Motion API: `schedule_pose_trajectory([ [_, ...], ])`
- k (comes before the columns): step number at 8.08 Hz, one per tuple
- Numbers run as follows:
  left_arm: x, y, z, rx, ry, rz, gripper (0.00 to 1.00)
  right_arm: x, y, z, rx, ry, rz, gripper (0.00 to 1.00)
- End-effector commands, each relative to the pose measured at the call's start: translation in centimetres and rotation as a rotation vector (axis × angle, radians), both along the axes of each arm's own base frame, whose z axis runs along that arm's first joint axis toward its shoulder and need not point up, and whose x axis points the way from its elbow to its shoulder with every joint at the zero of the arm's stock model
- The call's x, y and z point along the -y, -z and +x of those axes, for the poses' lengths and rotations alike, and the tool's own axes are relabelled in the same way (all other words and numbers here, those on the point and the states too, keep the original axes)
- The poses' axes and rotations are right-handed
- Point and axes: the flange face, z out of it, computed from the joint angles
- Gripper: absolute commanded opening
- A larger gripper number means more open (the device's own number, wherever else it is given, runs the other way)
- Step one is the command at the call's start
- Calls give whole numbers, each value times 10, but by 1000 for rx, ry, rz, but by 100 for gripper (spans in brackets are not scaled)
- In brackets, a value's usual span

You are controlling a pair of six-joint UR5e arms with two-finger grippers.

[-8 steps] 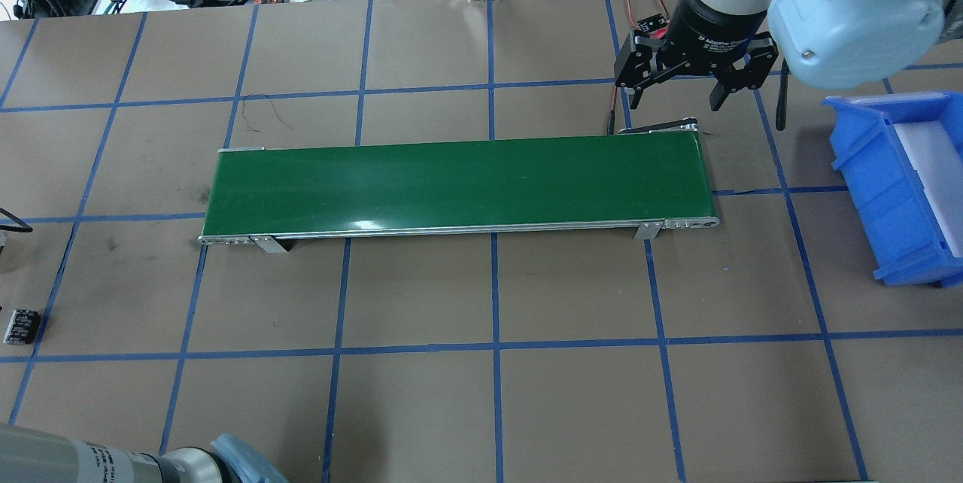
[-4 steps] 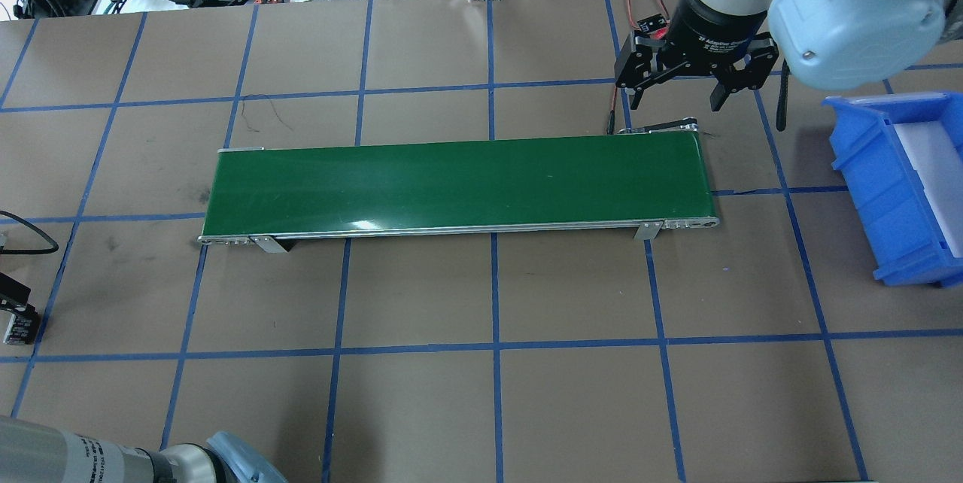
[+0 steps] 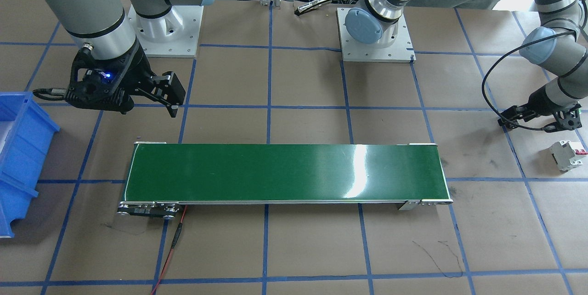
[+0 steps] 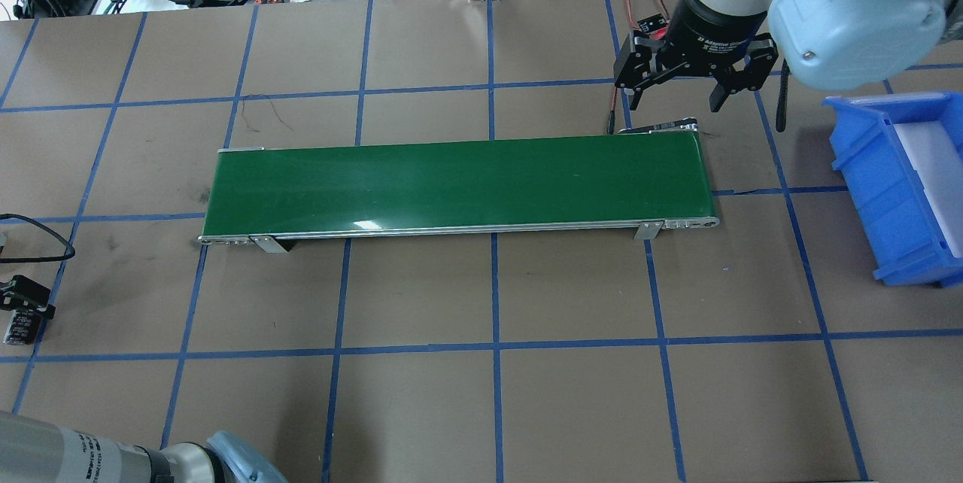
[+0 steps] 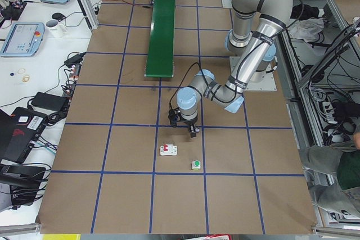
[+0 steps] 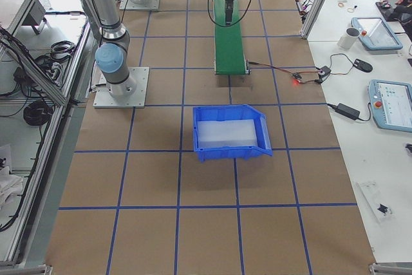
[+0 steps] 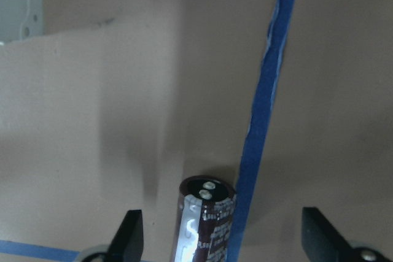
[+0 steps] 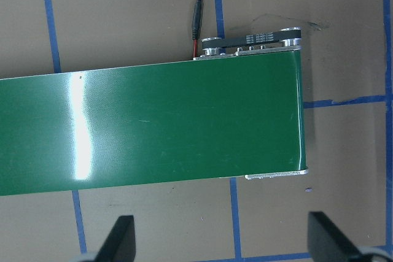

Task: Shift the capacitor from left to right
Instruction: 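Close the left gripper on the capacitor and lift it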

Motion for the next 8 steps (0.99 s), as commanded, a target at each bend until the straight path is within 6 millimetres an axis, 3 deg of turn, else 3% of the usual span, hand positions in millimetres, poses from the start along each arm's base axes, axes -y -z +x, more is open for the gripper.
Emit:
schedule_pose_trajectory([
  [1,0,7,1,-1,2,8,86,0,0,0,-1,-4,1,100],
  [5,-4,18,7,38,2,65,56,0,0,0,-1,-8,1,100],
  [6,-5,19,7,41,-2,71,18,0,1,0,0,-8,3,100],
  [7,-11,18,10,80,-4,126,4,0,1,0,-3,-8,3,100],
  [8,-12,16,12,99,-10,146,0,0,1,0,-1,-5,3,100],
])
